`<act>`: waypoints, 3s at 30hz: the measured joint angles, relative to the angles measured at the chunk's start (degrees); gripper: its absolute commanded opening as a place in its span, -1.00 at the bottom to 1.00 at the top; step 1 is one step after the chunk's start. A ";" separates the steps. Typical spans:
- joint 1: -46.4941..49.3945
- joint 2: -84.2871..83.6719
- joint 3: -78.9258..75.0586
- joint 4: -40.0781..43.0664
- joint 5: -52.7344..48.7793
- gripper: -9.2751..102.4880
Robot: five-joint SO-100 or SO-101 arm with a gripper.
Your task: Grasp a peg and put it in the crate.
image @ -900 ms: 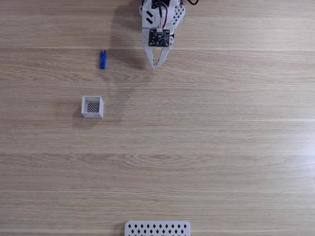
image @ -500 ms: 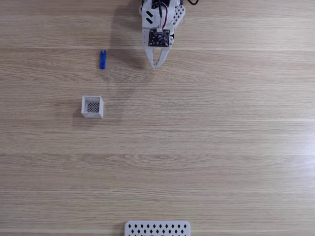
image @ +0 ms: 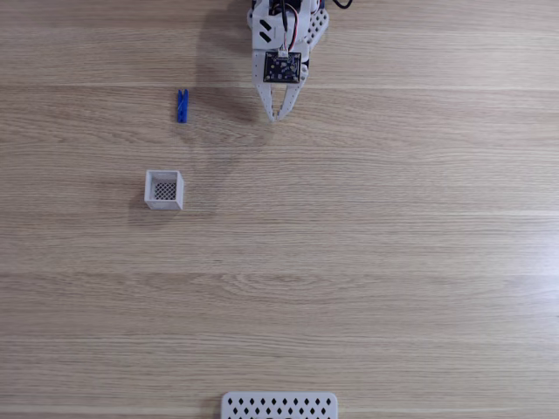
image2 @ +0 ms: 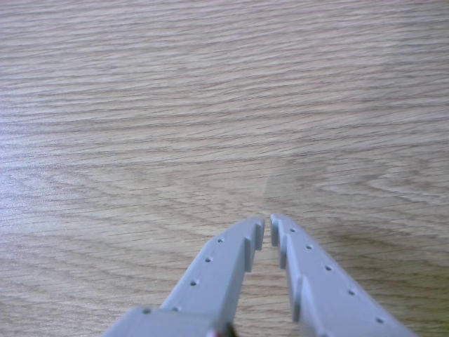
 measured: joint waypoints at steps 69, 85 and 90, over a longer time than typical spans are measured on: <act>0.26 -2.29 0.00 0.00 0.00 -0.83; 32.43 -59.06 -32.61 -4.75 -31.90 -0.83; 45.09 -73.04 -43.59 -4.75 -47.29 -0.83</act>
